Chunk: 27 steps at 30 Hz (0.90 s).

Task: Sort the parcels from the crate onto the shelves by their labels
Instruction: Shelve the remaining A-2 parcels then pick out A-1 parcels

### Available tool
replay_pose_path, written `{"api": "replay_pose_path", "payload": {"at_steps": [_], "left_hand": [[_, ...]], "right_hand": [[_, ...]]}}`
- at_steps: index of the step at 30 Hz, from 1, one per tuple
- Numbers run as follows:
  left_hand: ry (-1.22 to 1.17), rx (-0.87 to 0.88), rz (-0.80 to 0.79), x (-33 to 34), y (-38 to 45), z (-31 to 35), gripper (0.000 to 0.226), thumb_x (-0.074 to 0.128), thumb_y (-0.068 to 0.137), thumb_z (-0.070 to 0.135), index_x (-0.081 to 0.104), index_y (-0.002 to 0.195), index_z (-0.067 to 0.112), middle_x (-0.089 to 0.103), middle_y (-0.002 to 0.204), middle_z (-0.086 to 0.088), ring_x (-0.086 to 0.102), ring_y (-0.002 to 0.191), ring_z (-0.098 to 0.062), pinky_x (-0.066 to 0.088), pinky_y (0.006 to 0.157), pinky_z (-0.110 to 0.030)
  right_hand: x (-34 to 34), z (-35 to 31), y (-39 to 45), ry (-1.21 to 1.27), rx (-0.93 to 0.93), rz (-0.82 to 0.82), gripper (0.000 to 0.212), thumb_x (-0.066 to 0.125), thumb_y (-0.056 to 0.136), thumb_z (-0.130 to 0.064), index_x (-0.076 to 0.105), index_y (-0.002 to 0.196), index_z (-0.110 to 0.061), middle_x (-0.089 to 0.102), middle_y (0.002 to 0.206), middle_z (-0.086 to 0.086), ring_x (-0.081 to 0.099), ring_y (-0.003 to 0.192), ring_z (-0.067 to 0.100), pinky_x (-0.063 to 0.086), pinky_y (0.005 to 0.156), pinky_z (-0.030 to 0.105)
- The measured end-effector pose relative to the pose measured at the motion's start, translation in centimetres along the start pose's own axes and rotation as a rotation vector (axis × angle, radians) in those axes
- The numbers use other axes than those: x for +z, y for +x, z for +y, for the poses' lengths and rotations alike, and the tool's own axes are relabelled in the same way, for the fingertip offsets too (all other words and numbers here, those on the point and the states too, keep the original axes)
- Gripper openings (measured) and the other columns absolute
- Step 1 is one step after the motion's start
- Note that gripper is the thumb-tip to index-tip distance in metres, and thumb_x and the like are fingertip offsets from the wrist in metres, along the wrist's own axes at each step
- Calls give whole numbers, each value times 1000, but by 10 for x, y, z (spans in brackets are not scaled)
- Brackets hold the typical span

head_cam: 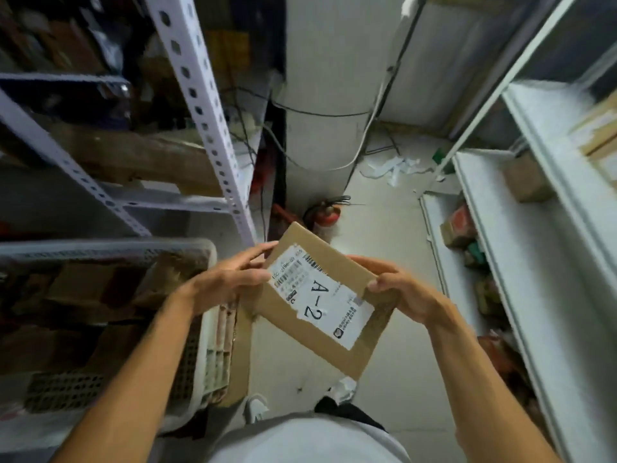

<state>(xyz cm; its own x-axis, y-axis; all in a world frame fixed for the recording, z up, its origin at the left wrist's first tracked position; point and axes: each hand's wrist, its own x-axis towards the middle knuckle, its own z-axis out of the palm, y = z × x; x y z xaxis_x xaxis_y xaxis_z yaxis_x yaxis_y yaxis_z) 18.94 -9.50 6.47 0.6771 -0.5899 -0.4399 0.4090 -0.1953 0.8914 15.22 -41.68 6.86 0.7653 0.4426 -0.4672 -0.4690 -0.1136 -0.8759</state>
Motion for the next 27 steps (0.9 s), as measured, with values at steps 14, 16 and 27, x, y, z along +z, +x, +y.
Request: {"api": "replay_pose_path", "payload": {"at_steps": [14,16,27], "left_hand": [[632,-75,-646,176,189,113,59,73,76,42,59,133,35,71,114,14,68,107,-11,53,88,-29],[706,-135,-754,204,209,122,62,75,80,30,53,138,39,72,107,22,71,100,-10,57,82,-29],[338,-38,-603,264,295,88,74,81,65,30,58,134,42,65,130,-8,70,105,-34,57,88,-54]], "right_hand": [[-155,25,-104,-104,79,89,75,70,56,-34,64,130,-23,69,118,14,65,102,25,52,82,30],[-170,31,-116,-104,70,119,74,70,58,-35,63,128,-16,70,113,13,66,98,22,52,79,27],[-213,95,-179,116,-46,986,59,70,74,-55,63,127,-30,66,126,-4,63,110,5,50,99,32]]}}
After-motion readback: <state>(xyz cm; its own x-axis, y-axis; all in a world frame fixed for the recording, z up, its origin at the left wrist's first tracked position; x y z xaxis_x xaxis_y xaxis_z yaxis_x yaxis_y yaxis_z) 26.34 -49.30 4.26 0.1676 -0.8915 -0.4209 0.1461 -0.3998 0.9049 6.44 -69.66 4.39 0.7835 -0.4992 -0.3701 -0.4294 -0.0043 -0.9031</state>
